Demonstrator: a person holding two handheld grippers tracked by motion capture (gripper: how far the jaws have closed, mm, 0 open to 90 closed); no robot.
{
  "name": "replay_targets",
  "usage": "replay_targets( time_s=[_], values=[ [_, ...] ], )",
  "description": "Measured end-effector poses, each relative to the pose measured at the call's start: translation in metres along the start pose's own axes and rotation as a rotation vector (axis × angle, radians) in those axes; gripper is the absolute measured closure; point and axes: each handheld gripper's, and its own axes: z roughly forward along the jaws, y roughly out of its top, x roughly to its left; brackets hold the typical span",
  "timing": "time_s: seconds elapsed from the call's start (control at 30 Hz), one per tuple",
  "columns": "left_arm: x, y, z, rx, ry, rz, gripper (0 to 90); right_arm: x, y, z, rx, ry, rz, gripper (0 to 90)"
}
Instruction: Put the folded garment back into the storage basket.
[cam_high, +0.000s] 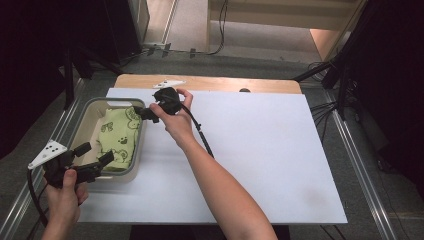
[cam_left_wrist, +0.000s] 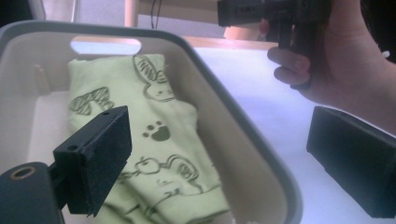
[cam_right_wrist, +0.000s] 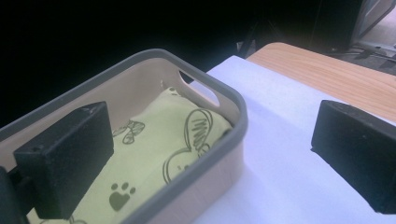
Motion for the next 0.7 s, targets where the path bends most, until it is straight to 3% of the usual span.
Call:
replay_targets(
  time_s=[0.33, 0.7],
  values=[
    [-0.028, 0.005, 0.017, -0.003, -0.049, 0.041, 6.5, -0.01, -0.012, -0.038, -0.03, 0.0, 0.004, 0.0],
    [-0.058, 0.01, 0.036, -0.009, -0.1, 0.067, 6.5, -0.029, -0.027, -0.083, -0.044, -0.04, 0.01, 0.0]
  ],
)
